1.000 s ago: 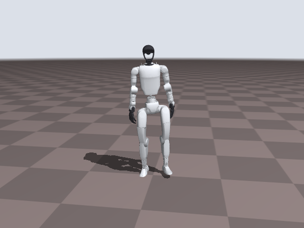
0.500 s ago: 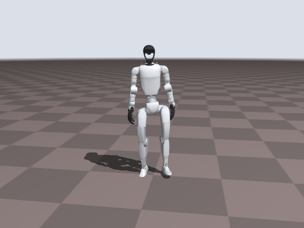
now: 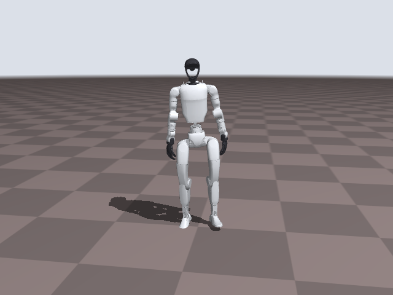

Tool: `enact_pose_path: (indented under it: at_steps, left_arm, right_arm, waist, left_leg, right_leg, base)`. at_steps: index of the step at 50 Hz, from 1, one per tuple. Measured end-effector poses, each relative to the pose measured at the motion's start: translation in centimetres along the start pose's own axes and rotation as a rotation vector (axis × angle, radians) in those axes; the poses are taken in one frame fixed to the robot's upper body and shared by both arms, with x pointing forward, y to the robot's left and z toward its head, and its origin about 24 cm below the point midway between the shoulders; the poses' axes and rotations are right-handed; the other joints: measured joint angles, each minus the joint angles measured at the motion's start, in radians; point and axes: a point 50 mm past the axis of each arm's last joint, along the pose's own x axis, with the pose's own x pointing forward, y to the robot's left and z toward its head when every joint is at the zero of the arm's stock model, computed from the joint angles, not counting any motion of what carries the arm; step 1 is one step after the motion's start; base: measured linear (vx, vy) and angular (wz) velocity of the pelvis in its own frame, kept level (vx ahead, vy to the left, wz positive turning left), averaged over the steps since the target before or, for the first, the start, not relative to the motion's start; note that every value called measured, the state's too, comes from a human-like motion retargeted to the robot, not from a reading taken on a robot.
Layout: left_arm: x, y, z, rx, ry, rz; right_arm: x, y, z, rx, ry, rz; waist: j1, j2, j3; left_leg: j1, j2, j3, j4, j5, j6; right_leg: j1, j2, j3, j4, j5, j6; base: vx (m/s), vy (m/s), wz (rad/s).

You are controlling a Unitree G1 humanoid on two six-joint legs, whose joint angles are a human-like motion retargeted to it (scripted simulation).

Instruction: Upper body actions

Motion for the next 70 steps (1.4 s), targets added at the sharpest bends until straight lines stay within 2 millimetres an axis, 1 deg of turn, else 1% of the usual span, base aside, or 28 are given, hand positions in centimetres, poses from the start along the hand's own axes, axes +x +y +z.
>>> enact_pose_path:
  at_steps: [5, 9, 13, 15, 18, 22, 25, 28, 31, 33, 35, 37, 39, 41, 43, 44, 45, 46, 48, 50, 52, 54, 57, 60, 64, 65, 67, 70]
  left_arm:
    - [-1.4, 2.8, 2.6, -0.086, -0.011, 0.050]
    - [-4.2, 5.9, 9.2, -0.242, -0.227, 0.124]
    - [-8.2, 8.1, 15.6, -0.297, -0.423, 0.146]
    - [-10.1, 8.6, 18.1, -0.288, -0.502, 0.153]
    - [-14.7, 9.9, 22.6, -0.237, -0.680, 0.181]
    - [-21.7, 11.5, 27.1, -0.222, -0.867, 0.195]
    - [-29.7, 12.8, 30.1, -0.260, -1.108, 0.224]
    - [-38.9, 14.1, 31.4, -0.302, -1.366, 0.296]
    - [-48.8, 14.7, 30.5, -0.315, -1.647, 0.391]
    - [-55.1, 14.9, 28.5, -0.301, -1.830, 0.478]
    - [-59.8, 14.9, 26.1, -0.287, -1.963, 0.558]
    - [-65.1, 15.2, 22.0, -0.333, -2.111, 0.673]
    - [-68.9, 15.3, 17.9, -0.390, -2.236, 0.761]
    - [-72.9, 15.0, 12.2, -0.470, -2.419, 0.883]
    - [-75.7, 14.1, 6.4, -0.585, -2.614, 0.995]
    - [-76.5, 13.5, 4.2, -0.634, -2.699, 1.031]
    - [-77.2, 12.9, 2.3, -0.676, -2.778, 1.058]
    - [-77.8, 12.1, -0.8, 0.706, 2.801, -1.083]
    - [-78.0, 10.9, -6.0, 0.713, 2.554, -1.008]
    - [-77.5, 10.6, -9.1, 0.776, 2.392, -0.947]
    - [-77.4, 10.6, -9.9, 0.792, 2.351, -0.963]
    - [-77.5, 10.7, -9.8, 0.771, 2.368, -1.017]
    - [-77.3, 11.5, -8.5, 0.787, 2.394, -1.093]
    - [-76.9, 12.7, -6.0, 0.807, 2.442, -1.191]
    - [-74.3, 15.7, 2.1, 0.823, 2.629, -1.384]
    - [-73.2, 16.4, 4.3, -0.823, -2.663, 1.425]
    - [-70.5, 17.9, 8.5, -0.764, -2.524, 1.401]
    - [-64.5, 19.9, 15.2, -0.667, -2.280, 1.303]
  right_arm:
    - [-0.6, -1.4, 2.1, 0.216, 0.009, 0.090]
    - [-2.4, -3.9, 8.9, 0.381, -0.204, 0.046]
    - [-5.7, -6.3, 15.7, 0.378, -0.394, 0.031]
    - [-7.3, -7.2, 18.3, 0.362, -0.474, 0.038]
    - [-11.5, -9.0, 23.4, 0.341, -0.652, 0.040]
    - [-18.1, -11.9, 28.3, 0.389, -0.841, 0.067]
    - [-26.0, -14.7, 32.0, 0.437, -1.102, 0.064]
    - [-35.3, -17.5, 33.8, 0.402, -1.369, -0.049]
    - [-45.6, -19.9, 33.1, 0.330, -1.627, -0.244]
    - [-52.7, -20.8, 31.1, 0.277, -1.809, -0.389]
    - [-58.5, -21.1, 28.6, 0.231, -1.958, -0.503]
    - [-65.2, -20.6, 24.7, 0.230, -2.135, -0.642]
    - [-69.9, -19.7, 21.0, 0.272, -2.299, -0.721]
    - [-74.8, -17.8, 15.8, 0.354, -2.548, -0.789]
    - [-78.3, -15.2, 10.6, 0.441, -2.818, -0.826]
    - [-79.2, -14.2, 8.6, 0.473, -2.928, -0.835]
    - [-79.9, -13.3, 6.7, -0.488, 2.953, 0.818]
    - [-80.6, -11.9, 4.3, -0.472, 2.831, 0.762]
    - [-81.2, -10.1, 0.6, -0.428, 2.647, 0.736]
    - [-81.4, -9.8, -1.0, -0.454, 2.575, 0.777]
    - [-81.3, -10.6, -1.4, -0.518, 2.575, 0.788]
    - [-81.1, -11.6, -1.4, -0.549, 2.593, 0.782]
    - [-80.6, -13.4, -0.5, -0.605, 2.638, 0.788]
    - [-79.6, -15.2, 1.2, -0.637, 2.665, 0.902]
    - [-75.7, -19.7, 6.8, -0.644, 2.730, 1.309]
    - [-74.3, -20.8, 8.5, 0.628, -2.720, -1.394]
    - [-70.8, -22.9, 12.3, 0.561, -2.553, -1.412]
    - [-62.8, -25.9, 18.8, 0.499, -2.284, -1.279]
  waist:
    - [-0.022, -0.003, -0.006]
    - [-0.028, -0.007, -0.023]
    - [-0.041, -0.009, -0.043]
    - [-0.045, -0.010, -0.054]
    - [-0.050, -0.010, -0.087]
    - [-0.053, -0.010, -0.123]
    - [-0.053, -0.002, -0.167]
    - [-0.051, 0.005, -0.200]
    - [-0.045, 0.014, -0.228]
    - [-0.048, 0.020, -0.237]
    - [-0.051, 0.026, -0.235]
    - [-0.057, 0.036, -0.225]
    - [-0.066, 0.042, -0.206]
    - [-0.083, 0.048, -0.178]
    - [-0.105, 0.056, -0.141]
    - [-0.114, 0.057, -0.126]
    - [-0.120, 0.057, -0.114]
    - [-0.133, 0.061, -0.100]
    - [-0.150, 0.068, -0.083]
    - [-0.154, 0.074, -0.087]
    - [-0.147, 0.076, -0.103]
    - [-0.141, 0.076, -0.118]
    - [-0.139, 0.075, -0.127]
    - [-0.135, 0.075, -0.141]
    - [-0.088, 0.070, -0.219]
    - [-0.074, 0.069, -0.242]
    - [-0.054, 0.066, -0.278]
    - [-0.040, 0.056, -0.308]
  left_leg:
    - [-0.002, -0.008, -0.031, 0.002, 0.008, 0.003]
    - [-0.010, -0.009, -0.039, 0.005, 0.014, 0.005]
    - [-0.013, -0.011, -0.049, 0.008, 0.018, 0.007]
    - [-0.015, -0.013, -0.053, 0.010, 0.018, 0.008]
    - [-0.021, -0.015, -0.057, 0.011, 0.017, 0.008]
    - [-0.041, -0.013, -0.061, 0.013, 0.016, 0.008]
    - [-0.070, -0.006, -0.058, 0.013, 0.014, 0.006]
    - [-0.096, -0.002, -0.055, 0.012, 0.010, 0.004]
    - [-0.130, 0.002, -0.056, 0.014, 0.004, 0.000]
    - [-0.146, 0.003, -0.057, 0.014, 0.001, -0.002]
    - [-0.154, 0.002, -0.058, 0.015, -0.001, -0.004]
    - [-0.164, 0.000, -0.060, 0.015, -0.003, -0.007]
    - [-0.172, 0.002, -0.062, 0.016, -0.005, -0.010]
    - [-0.180, 0.003, -0.065, 0.017, -0.008, -0.013]
    - [-0.186, 0.003, -0.069, 0.018, -0.010, -0.016]
    - [-0.189, 0.003, -0.069, 0.018, -0.010, -0.017]
    - [-0.192, 0.003, -0.070, 0.018, -0.010, -0.019]
    - [-0.200, 0.004, -0.068, 0.017, -0.011, -0.020]
    - [-0.211, 0.007, -0.063, 0.016, -0.013, -0.022]
    - [-0.218, 0.009, -0.058, 0.015, -0.015, -0.023]
    - [-0.223, 0.010, -0.056, 0.013, -0.017, -0.025]
    - [-0.226, 0.009, -0.056, 0.012, -0.019, -0.025]
    - [-0.216, 0.004, -0.064, 0.013, -0.020, -0.022]
    - [-0.203, -0.002, -0.071, 0.012, -0.019, -0.020]
    - [-0.180, -0.012, -0.077, 0.010, -0.019, -0.016]
    - [-0.176, -0.013, -0.077, 0.010, -0.020, -0.016]
    - [-0.165, -0.014, -0.073, 0.009, -0.020, -0.014]
    - [-0.136, -0.016, -0.067, 0.008, -0.021, -0.010]
  right_leg:
    - [0.003, -0.012, -0.035, -0.001, 0.011, 0.001]
    - [0.003, -0.016, -0.048, -0.001, 0.015, 0.001]
    - [0.007, -0.018, -0.061, -0.002, 0.019, 0.000]
    - [0.009, -0.019, -0.066, -0.004, 0.019, 0.001]
    - [0.005, -0.022, -0.071, -0.005, 0.020, 0.002]
    - [-0.011, -0.021, -0.074, -0.005, 0.019, 0.004]
    - [-0.039, -0.017, -0.071, -0.006, 0.018, 0.008]
    - [-0.067, -0.014, -0.067, -0.006, 0.014, 0.011]
    - [-0.101, -0.012, -0.060, -0.006, 0.010, 0.016]
    - [-0.116, -0.012, -0.059, -0.005, 0.006, 0.020]
    - [-0.122, -0.014, -0.059, -0.004, 0.003, 0.023]
    - [-0.132, -0.017, -0.058, -0.003, -0.001, 0.027]
    - [-0.140, -0.018, -0.057, -0.002, -0.003, 0.030]
    - [-0.148, -0.021, -0.059, -0.001, -0.005, 0.035]
    - [-0.152, -0.024, -0.060, -0.001, -0.007, 0.039]
    - [-0.155, -0.025, -0.060, -0.001, -0.008, 0.040]
    - [-0.157, -0.026, -0.060, -0.001, -0.009, 0.041]
    - [-0.165, -0.026, -0.058, -0.001, -0.010, 0.042]
    - [-0.180, -0.025, -0.051, -0.001, -0.012, 0.043]
    - [-0.190, -0.026, -0.042, 0.000, -0.014, 0.045]
    - [-0.198, -0.027, -0.037, 0.001, -0.015, 0.048]
    - [-0.201, -0.028, -0.038, 0.001, -0.017, 0.050]
    - [-0.186, -0.025, -0.045, 0.000, -0.020, 0.050]
    - [-0.167, -0.025, -0.055, -0.003, -0.023, 0.051]
    - [-0.142, -0.027, -0.062, -0.007, -0.021, 0.049]
    - [-0.139, -0.027, -0.062, -0.007, -0.021, 0.048]
    - [-0.134, -0.027, -0.058, -0.006, -0.019, 0.046]
    - [-0.114, -0.025, -0.050, -0.003, -0.015, 0.041]
  base:
    - [-0.02, 0.02, 0.28]
    - [-0.03, 0.02, 0.14]
    - [-0.02, 0.02, 0.08]
    - [-0.03, 0.06, 0.10]
    - [0.00, 0.02, 0.03]
    - [0.00, 0.00, 0.00]
    - [0.00, 0.00, 0.00]
    - [-0.04, 0.01, -0.03]
    - [-0.07, 0.03, -0.03]
    - [-0.06, 0.02, 0.05]
    - [0.00, 0.00, 0.00]
    - [-0.04, 0.00, 0.04]
    - [-0.17, -0.05, 0.06]
    - [-0.30, -0.01, 0.09]
    - [-0.37, 0.03, 0.10]
    - [-0.34, 0.01, 0.07]
    - [-0.36, 0.00, 0.02]
    - [-0.36, 0.01, -0.04]
    - [-0.26, 0.04, -0.13]
    - [-0.04, 0.06, -0.16]
    - [0.08, 0.02, -0.07]
    - [0.11, 0.00, 0.04]
    - [0.14, -0.01, 0.14]
    - [0.18, 0.00, 0.15]
    - [0.40, 0.04, 0.03]
    - [0.40, 0.04, -0.08]
    - [0.33, 0.02, -0.17]
    - [0.17, 0.06, -0.23]
